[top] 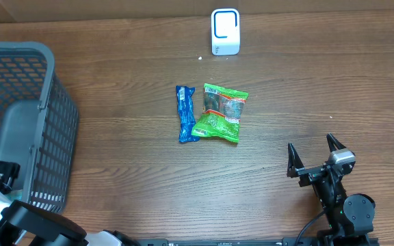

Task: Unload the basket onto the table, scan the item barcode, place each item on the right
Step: 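Move the left gripper back into the basket to the pale green pack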

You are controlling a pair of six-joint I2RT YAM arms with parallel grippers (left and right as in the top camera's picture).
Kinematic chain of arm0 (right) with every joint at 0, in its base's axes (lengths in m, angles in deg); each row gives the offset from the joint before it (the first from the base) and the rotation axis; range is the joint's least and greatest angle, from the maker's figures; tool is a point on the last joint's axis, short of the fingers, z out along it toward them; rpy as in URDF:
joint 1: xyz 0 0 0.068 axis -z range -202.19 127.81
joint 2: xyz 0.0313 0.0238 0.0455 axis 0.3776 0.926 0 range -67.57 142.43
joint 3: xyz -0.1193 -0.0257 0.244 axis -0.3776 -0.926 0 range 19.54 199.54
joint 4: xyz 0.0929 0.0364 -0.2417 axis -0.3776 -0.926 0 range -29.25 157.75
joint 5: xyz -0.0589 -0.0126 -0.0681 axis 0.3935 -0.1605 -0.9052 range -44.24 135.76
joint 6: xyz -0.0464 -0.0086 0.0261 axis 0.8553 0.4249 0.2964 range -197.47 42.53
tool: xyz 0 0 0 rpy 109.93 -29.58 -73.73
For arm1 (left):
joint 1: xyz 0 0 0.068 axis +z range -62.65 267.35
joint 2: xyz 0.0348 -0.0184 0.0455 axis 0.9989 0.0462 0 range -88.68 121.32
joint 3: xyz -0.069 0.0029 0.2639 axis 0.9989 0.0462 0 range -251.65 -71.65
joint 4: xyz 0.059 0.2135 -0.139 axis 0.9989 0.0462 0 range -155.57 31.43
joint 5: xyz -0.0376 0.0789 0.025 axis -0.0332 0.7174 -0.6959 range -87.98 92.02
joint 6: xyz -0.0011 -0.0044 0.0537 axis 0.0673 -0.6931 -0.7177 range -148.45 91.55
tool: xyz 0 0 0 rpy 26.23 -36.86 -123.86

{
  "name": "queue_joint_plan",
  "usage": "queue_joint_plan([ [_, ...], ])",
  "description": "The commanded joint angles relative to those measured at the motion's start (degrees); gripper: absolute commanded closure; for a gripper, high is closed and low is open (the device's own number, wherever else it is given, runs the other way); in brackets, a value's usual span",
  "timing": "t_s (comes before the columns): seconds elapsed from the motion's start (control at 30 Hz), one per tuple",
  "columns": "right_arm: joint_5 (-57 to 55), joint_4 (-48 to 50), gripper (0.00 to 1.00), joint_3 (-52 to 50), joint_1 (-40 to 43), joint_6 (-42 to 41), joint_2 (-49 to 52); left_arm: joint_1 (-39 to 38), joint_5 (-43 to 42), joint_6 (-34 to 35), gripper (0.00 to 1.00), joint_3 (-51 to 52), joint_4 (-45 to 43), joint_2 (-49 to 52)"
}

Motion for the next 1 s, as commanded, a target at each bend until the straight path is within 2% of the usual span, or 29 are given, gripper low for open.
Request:
queue_joint_plan([
  [0.0, -0.09, 0.26, 0.00, -0.59, -0.26, -0.13, -0.52, 0.00, 5.77, -0.50, 0.28, 2.80, -1.73, -0.59],
  [0.1, -0.07, 0.26, 0.00, -0.59, -0.26, -0.13, -0.52, 0.00, 7.98, -0.48, 0.25, 4.74, -4.15, -0.59],
  [0.23, -0.09, 0.26, 0.00, -0.59, -0.26, -0.13, -0.52, 0.00, 8.70, -0.66, 0.05, 7.37, -7.65, -0.59],
  [0.3, -0.09, 0.26, 0.00, -0.59, -0.26, -0.13, -0.52, 0.00, 8.85, -0.66, 0.02, 8.39, -8.66, -0.59],
  [0.67, -0.09, 0.26, 0.00, -0.59, -0.26, -0.13, -0.52, 0.00, 9.29, -0.66, 0.00, 15.87, -16.52, -0.59],
  [0.97, -0.07, 0.28, 0.00, -0.59, -0.26, -0.13, -0.52, -0.02, 8.72, -0.68, 0.04, 17.97, -20.52, 0.33],
])
